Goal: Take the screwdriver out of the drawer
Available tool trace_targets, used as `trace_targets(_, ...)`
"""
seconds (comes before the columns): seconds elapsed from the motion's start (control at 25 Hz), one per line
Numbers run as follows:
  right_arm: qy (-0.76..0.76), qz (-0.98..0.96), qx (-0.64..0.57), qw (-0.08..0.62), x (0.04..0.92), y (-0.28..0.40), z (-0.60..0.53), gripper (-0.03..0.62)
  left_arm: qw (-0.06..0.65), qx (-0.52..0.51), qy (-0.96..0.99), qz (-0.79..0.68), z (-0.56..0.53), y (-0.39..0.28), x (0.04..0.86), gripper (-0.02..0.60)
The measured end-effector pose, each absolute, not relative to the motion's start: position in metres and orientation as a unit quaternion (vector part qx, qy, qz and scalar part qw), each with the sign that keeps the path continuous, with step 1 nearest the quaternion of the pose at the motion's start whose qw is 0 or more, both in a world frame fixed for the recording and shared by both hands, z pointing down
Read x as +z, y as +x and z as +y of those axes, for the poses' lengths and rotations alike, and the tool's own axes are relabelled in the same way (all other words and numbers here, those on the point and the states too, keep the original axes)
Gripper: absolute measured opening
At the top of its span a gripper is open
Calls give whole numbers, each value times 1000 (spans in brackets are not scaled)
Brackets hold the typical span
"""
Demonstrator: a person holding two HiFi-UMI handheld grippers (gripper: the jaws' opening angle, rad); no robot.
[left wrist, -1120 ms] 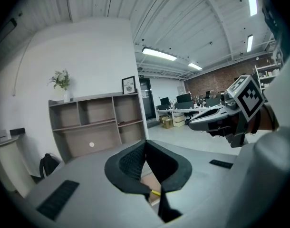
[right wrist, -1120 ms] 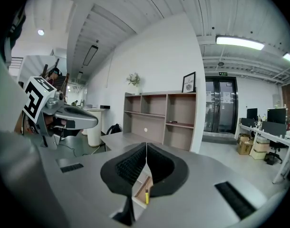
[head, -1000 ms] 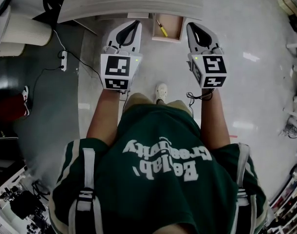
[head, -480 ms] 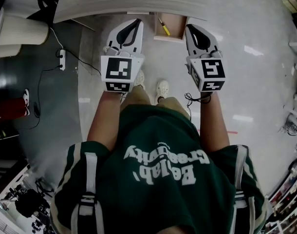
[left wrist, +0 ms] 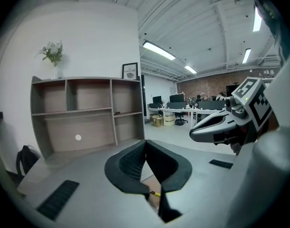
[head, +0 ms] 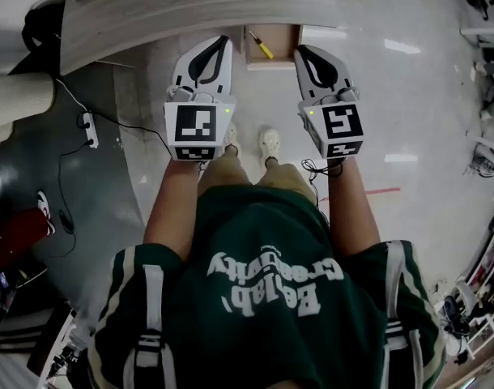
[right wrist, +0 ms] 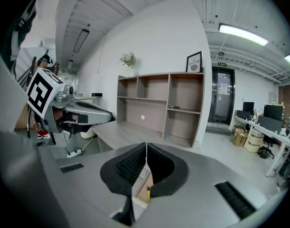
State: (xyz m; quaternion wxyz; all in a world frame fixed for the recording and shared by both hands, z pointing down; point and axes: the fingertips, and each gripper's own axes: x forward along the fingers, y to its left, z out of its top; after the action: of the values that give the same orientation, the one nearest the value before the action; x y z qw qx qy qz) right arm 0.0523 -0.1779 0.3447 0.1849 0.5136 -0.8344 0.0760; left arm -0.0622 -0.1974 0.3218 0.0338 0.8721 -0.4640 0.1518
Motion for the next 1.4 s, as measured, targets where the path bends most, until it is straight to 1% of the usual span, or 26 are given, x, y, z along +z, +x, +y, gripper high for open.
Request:
trace_targets(0.16, 526, -823, 89, 194, 365, 43, -189, 34, 45, 150, 883, -443, -212, -64, 348, 18)
trace_targets(0.4, 526, -816, 119, 207, 410, 66, -197, 34, 52, 163, 893, -416, -224, -34, 387, 18)
trace_targets(0.64, 498, -827, 148, 213, 464, 83, -217, 34, 77, 172, 882, -432, -244, -3, 432, 18)
trace_targets(0.76, 476, -840, 153, 210, 493, 79, -231, 35, 83, 168, 877, -442, -256, -1, 460, 18)
trace_targets(0.92, 451, -850, 156, 223, 536, 77, -239, 35, 85, 174, 871, -450, -266, 4, 493, 18)
trace_targets(1.04, 430, -859, 150, 235, 569, 71, -243, 37, 104, 167, 861, -469, -274, -1, 518, 18)
trace_targets(1.16, 413, -864, 148, 246, 601, 65, -248, 57, 106, 173, 855, -477, -280, -6, 544, 18)
trace_targets(1.2, 412, -864, 147, 251, 610, 65, -251, 103, 100, 180, 855, -476, -282, -6, 551, 18)
trace_targets(1.24, 411, -863, 146, 255, 619, 64, -255, 123, 97, 182, 856, -474, -285, -6, 556, 18)
trace_targets(1.4, 417, -856, 139, 272, 651, 62, -269, 126, 96, 179, 862, -465, -293, -2, 575, 18)
